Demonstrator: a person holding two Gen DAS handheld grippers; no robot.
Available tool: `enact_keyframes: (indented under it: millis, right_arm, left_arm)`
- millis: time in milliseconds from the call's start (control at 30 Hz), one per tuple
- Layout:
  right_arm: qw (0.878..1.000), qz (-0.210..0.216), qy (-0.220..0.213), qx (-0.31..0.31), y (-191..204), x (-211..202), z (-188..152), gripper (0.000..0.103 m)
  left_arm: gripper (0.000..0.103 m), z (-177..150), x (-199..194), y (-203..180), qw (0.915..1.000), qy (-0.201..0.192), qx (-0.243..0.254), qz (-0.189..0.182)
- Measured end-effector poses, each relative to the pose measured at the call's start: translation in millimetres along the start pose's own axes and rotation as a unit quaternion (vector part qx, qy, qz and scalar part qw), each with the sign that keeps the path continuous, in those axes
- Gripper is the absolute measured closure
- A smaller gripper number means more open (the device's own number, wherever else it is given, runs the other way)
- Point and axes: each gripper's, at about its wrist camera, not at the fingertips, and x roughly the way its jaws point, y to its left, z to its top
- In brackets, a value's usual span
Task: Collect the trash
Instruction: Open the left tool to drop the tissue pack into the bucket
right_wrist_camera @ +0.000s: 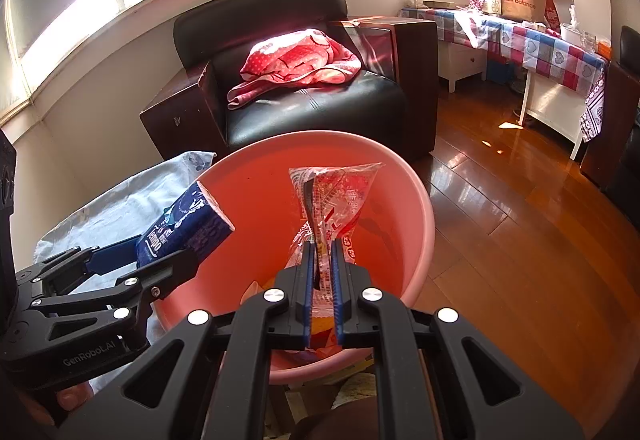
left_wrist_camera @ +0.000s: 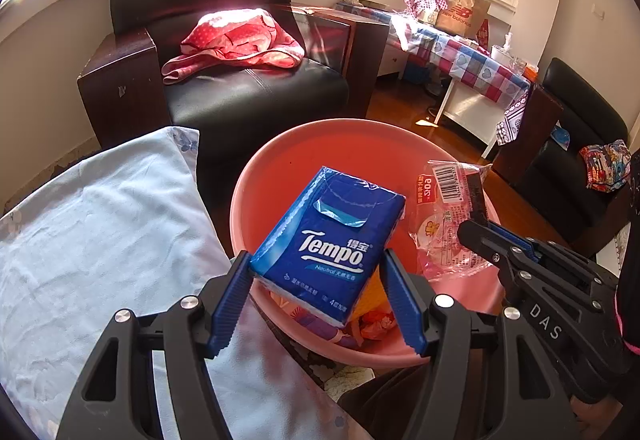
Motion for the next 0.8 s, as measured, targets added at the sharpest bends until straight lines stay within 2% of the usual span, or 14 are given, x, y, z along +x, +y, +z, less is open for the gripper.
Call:
enact_keyframes:
  millis: [800]
  right_arm:
    - [1.0, -0.005, 0.006, -0.008, 2.8, 4.8, 1.0, 0.094]
  left_arm:
    - [0.04, 0.6, 2.2, -2.6, 0.9999, -0.008, -0.01, 0.003]
